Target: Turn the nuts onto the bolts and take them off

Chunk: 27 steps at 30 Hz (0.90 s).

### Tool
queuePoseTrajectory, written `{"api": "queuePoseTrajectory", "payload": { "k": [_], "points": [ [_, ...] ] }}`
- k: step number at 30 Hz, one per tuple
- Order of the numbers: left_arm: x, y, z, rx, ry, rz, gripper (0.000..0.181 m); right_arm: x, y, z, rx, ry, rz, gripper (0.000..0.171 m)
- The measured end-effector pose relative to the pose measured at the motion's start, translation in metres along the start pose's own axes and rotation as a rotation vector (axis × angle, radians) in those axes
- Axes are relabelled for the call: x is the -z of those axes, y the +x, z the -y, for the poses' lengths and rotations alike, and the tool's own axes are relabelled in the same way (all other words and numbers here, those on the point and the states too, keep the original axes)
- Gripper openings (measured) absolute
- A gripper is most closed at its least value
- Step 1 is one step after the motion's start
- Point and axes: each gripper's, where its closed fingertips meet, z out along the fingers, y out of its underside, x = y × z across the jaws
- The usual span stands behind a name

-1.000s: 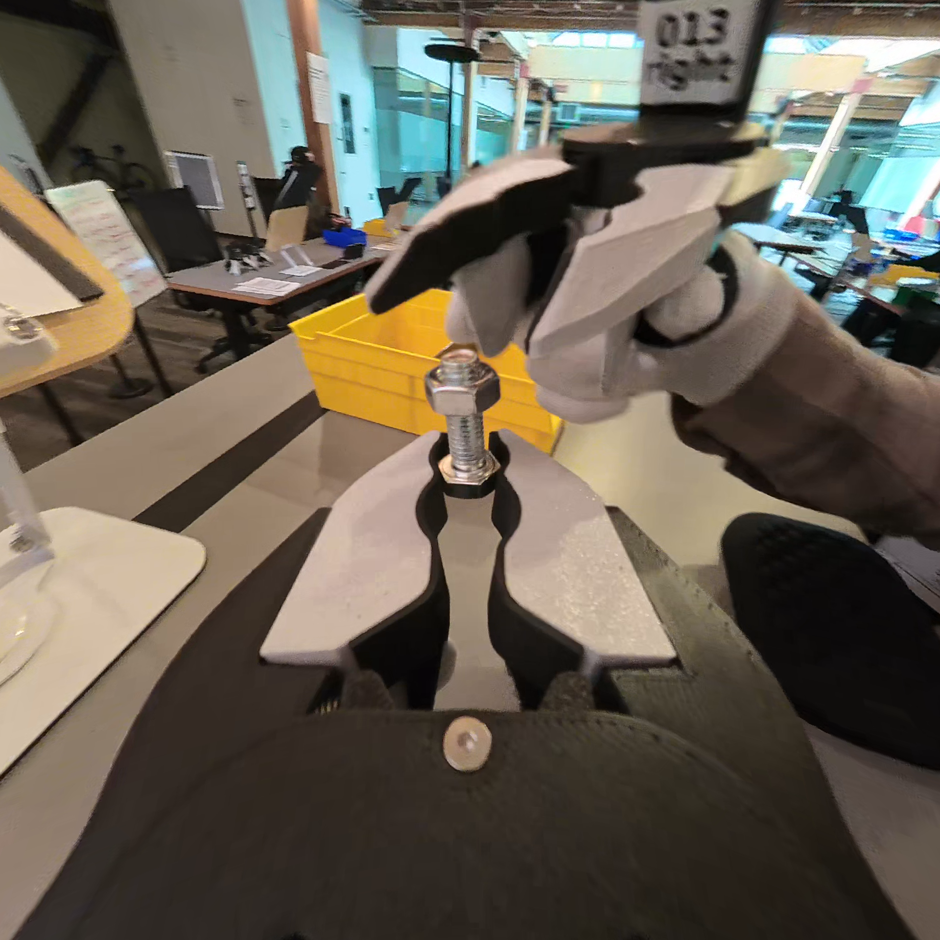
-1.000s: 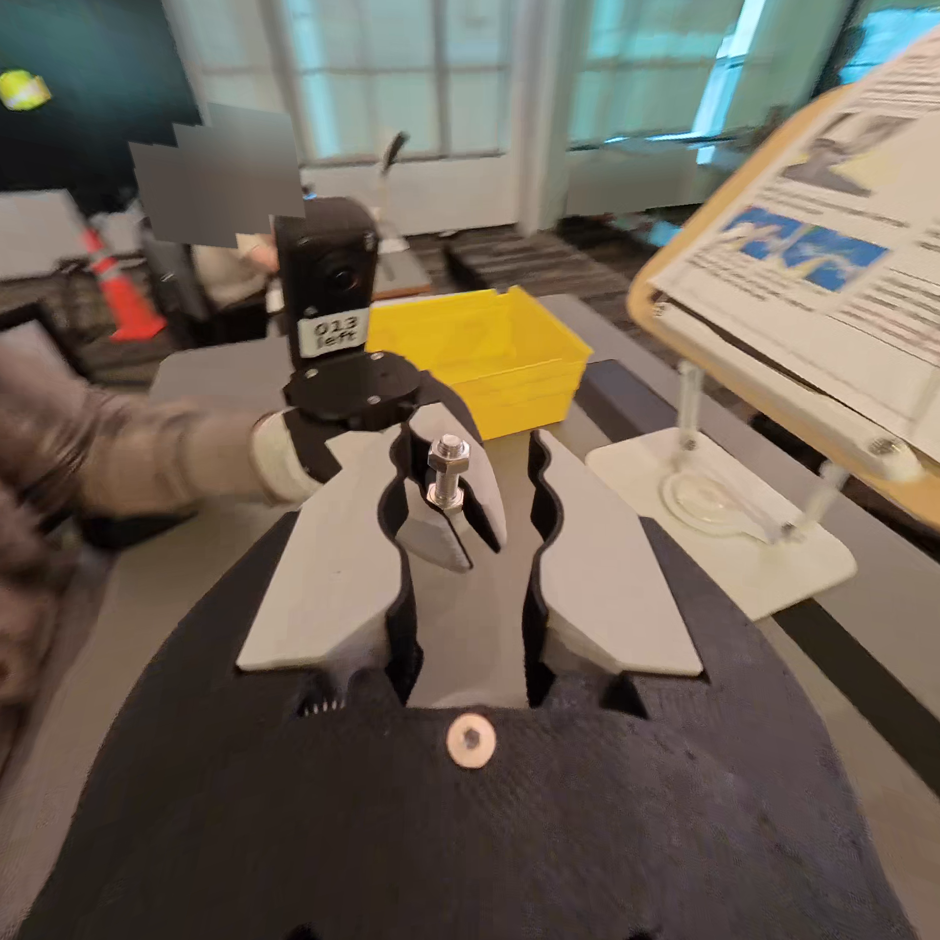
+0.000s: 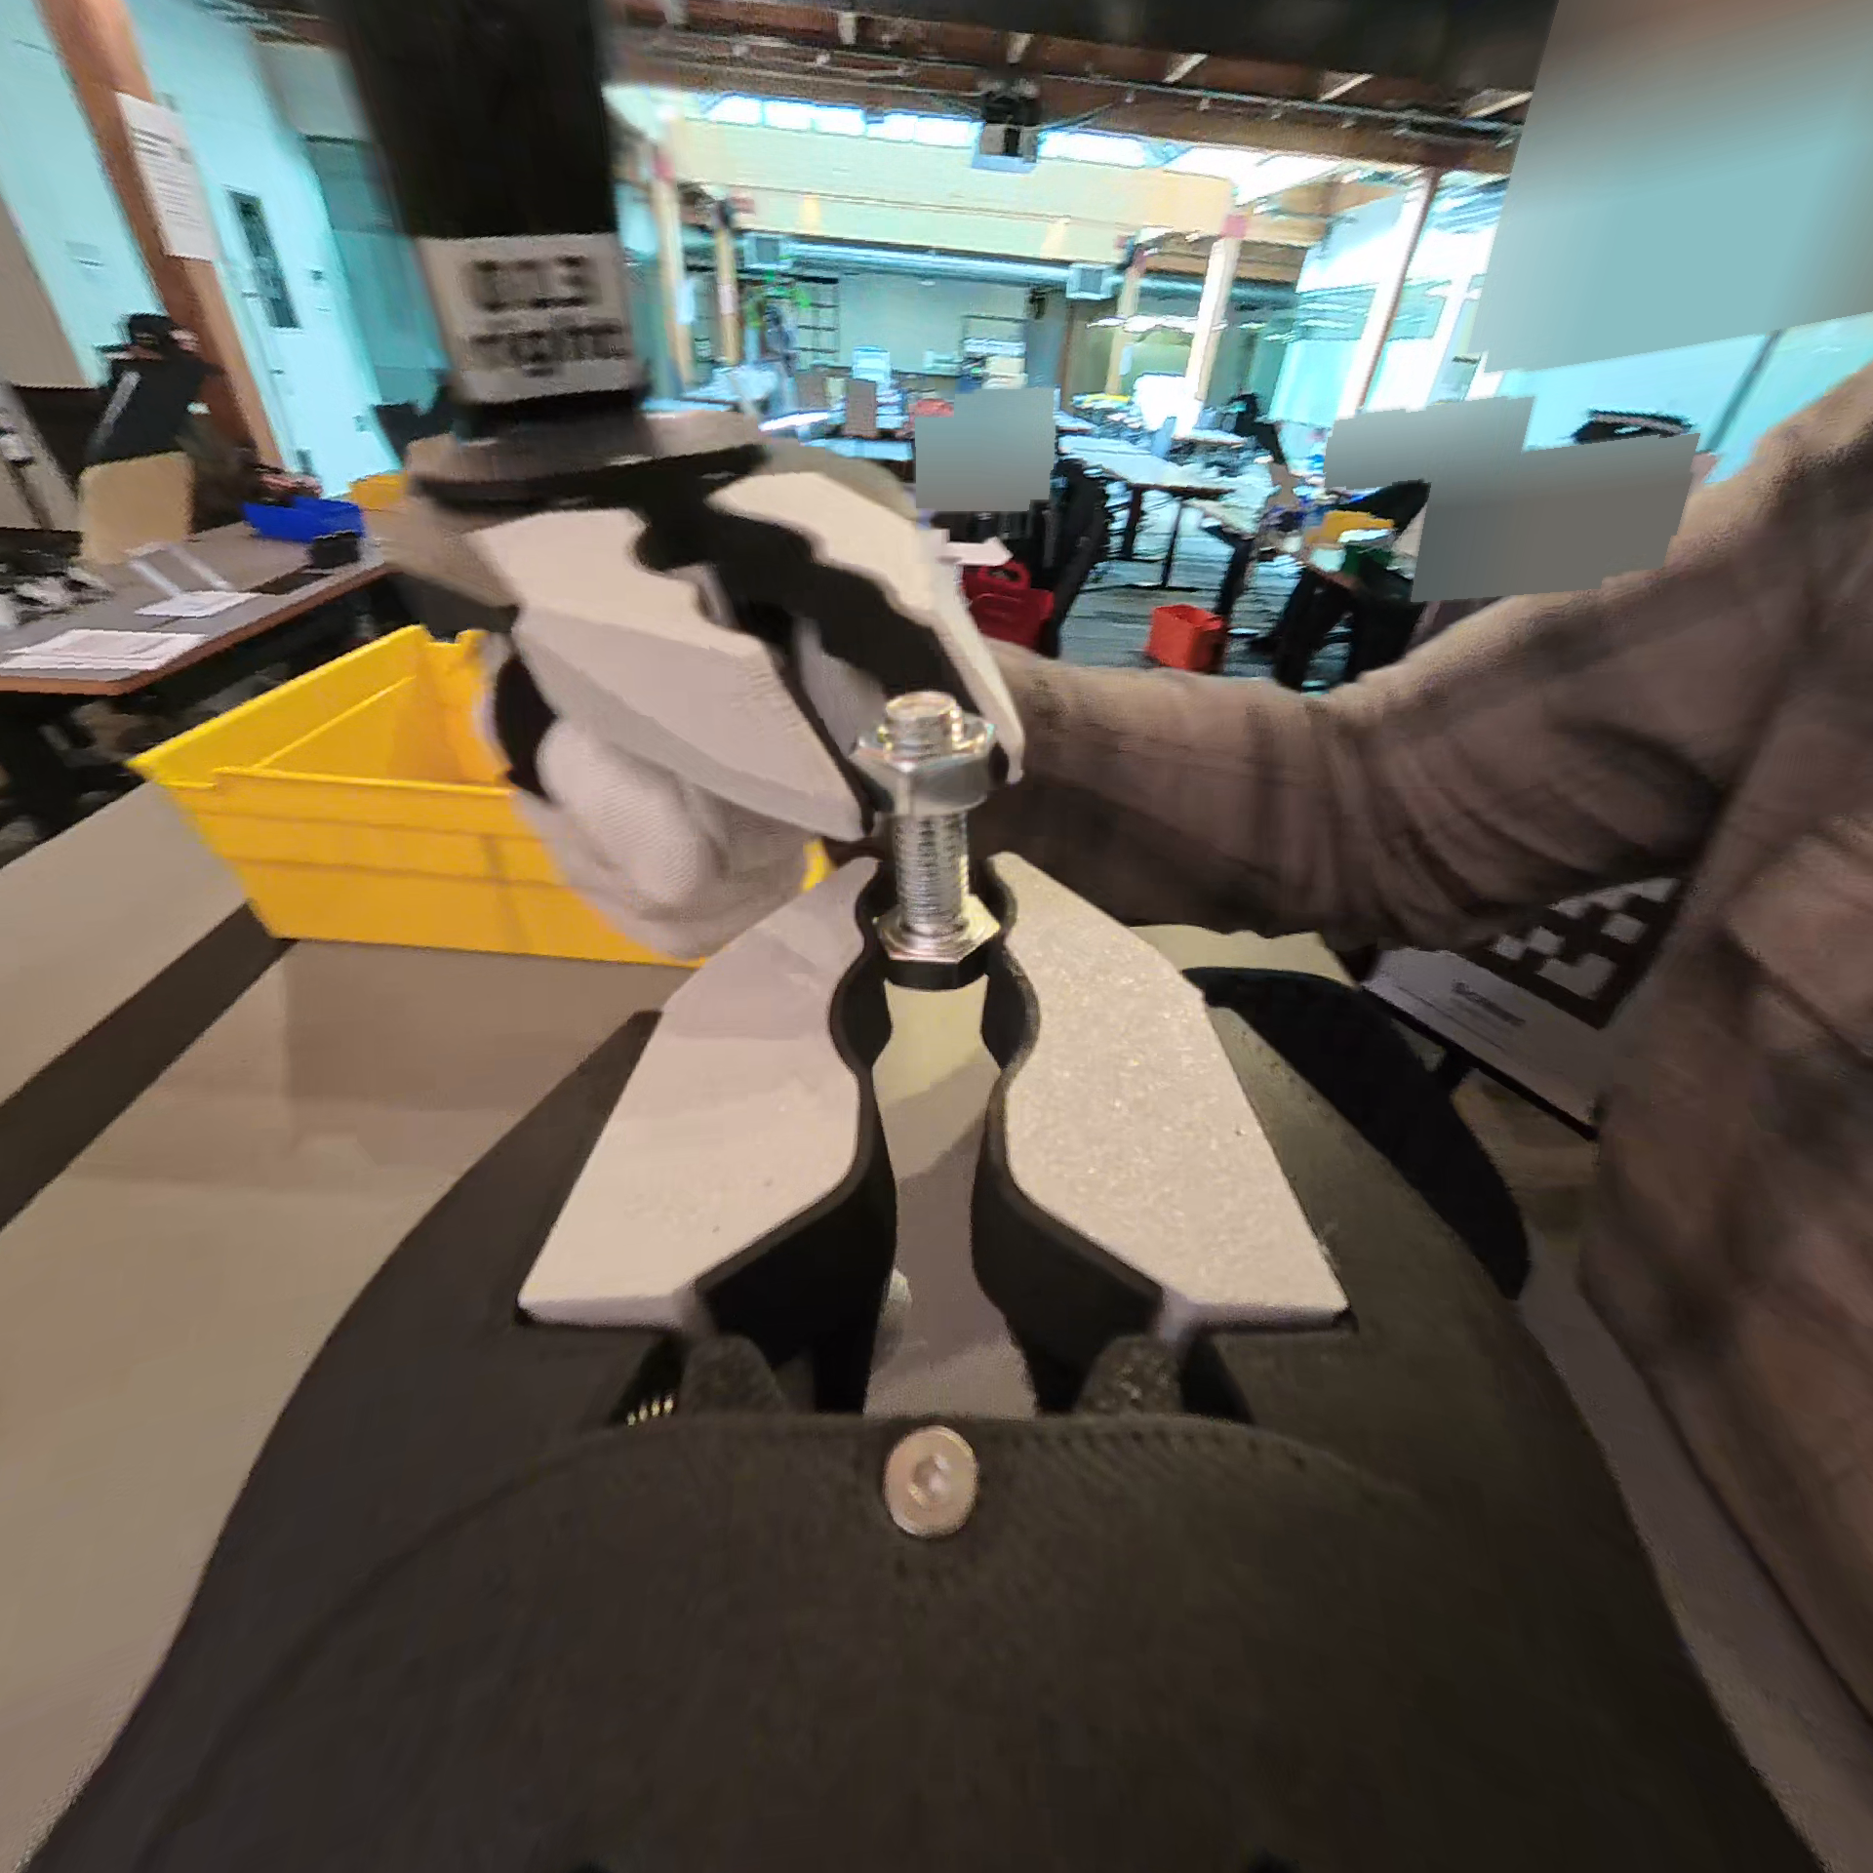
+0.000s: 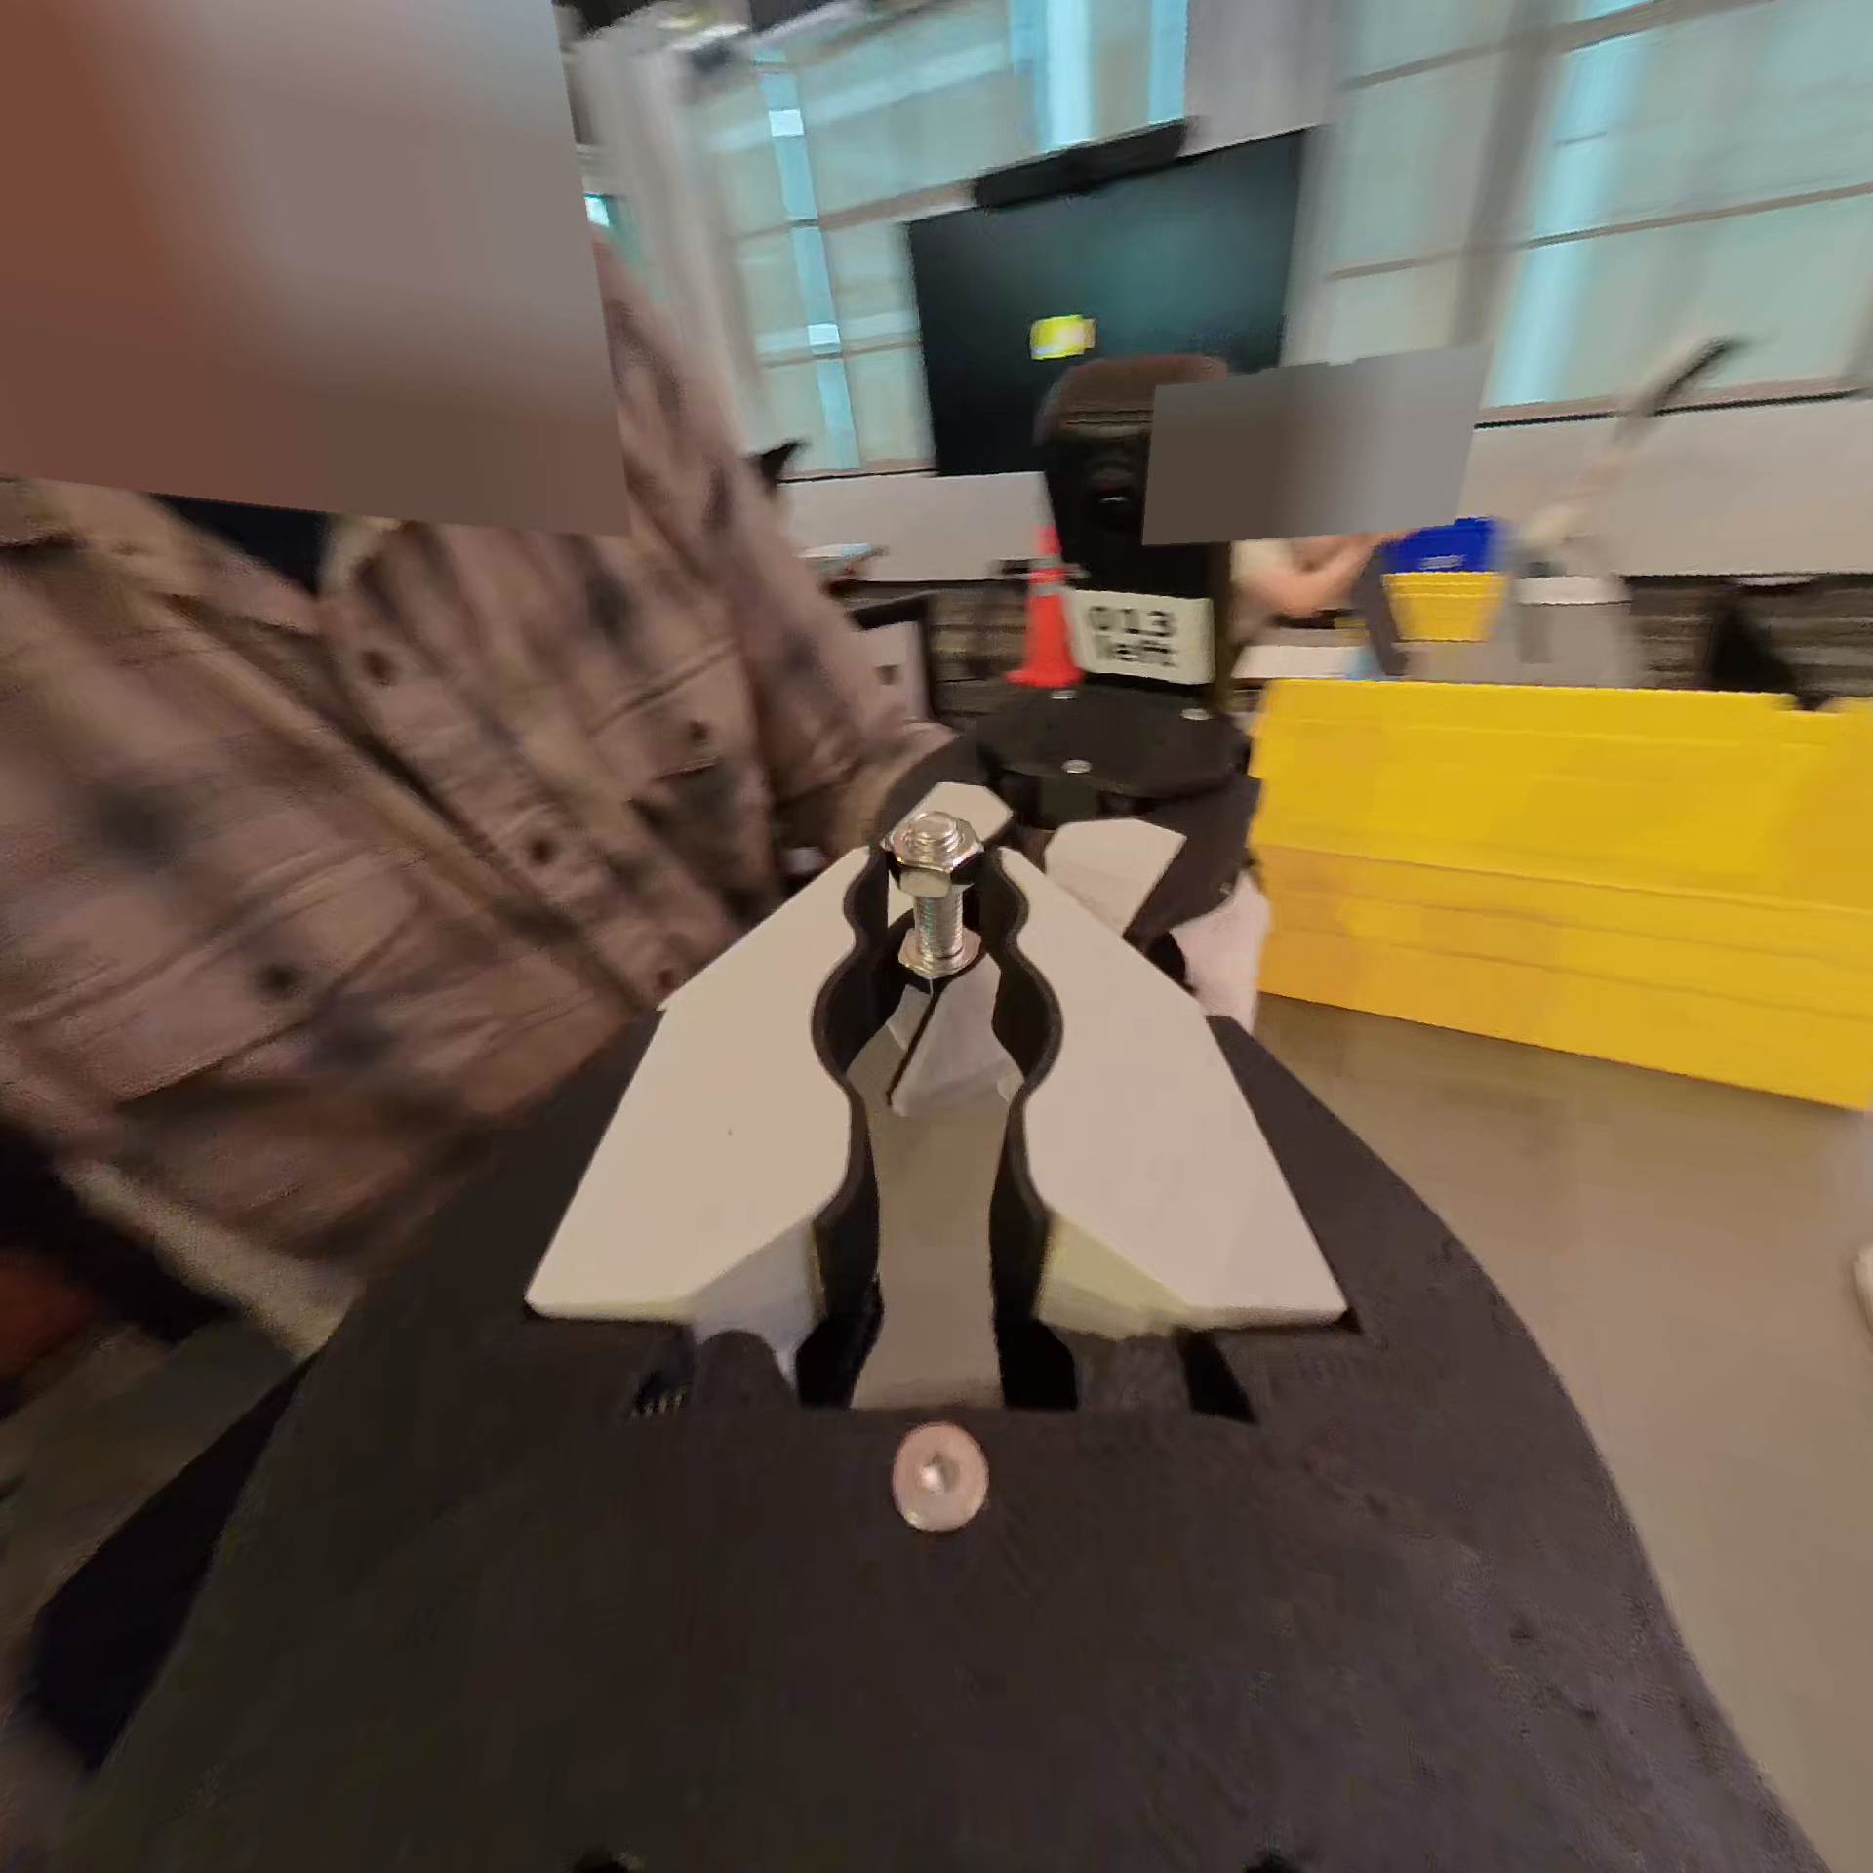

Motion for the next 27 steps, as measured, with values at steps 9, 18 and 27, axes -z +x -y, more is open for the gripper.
{"api": "queuePoseTrajectory", "payload": {
  "k": [9, 18, 27],
  "points": [
    [-0.003, 0.018, 0.003, -0.013, 0.013, -0.078, 0.015, -0.010, -0.015, 0.002, -0.048, 0.025, 0.340, 0.017],
    [0.012, -0.033, -0.002, -0.011, -0.013, 0.177, 0.015, 0.015, 0.039, 0.020, 0.091, 0.056, -0.487, 0.046],
    [0.016, -0.055, -0.008, -0.002, -0.019, 0.308, 0.015, 0.018, 0.052, 0.000, 0.051, 0.141, -1.007, 0.038]
  ]
}}
